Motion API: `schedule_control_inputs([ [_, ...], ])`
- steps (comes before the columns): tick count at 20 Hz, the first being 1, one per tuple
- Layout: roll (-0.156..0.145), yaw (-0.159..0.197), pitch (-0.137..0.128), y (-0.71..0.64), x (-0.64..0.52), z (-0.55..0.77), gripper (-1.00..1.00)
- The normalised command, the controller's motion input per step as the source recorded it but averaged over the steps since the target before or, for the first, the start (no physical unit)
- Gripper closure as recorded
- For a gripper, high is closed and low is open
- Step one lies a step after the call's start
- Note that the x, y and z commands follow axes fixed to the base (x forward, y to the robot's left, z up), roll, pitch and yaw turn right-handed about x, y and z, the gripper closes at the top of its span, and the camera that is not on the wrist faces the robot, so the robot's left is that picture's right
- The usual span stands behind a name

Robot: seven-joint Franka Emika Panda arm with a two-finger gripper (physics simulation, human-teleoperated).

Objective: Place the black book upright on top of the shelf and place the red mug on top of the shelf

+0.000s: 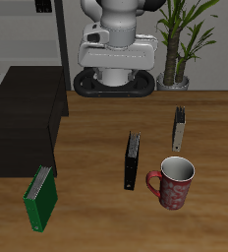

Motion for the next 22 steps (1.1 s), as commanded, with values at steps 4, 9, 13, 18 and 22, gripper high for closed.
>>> schedule_control_inputs([
  [4, -0.016, 0.027, -0.035, 0.02, 0.09, 0.02, -1.00],
  [9, -0.013, 0.035, -0.026, 0.08, 0.19, -0.01, -1.00],
  [13, 0.025, 0.038, -0.023, 0.12, 0.21, -0.03, -1.00],
  [18, 0.014, 0.024, -0.002, 0.12, 0.32, -0.16, -1.00],
  [22, -0.002, -0.015, -0.004, 0.08, 0.15, -0.19, -1.00],
])
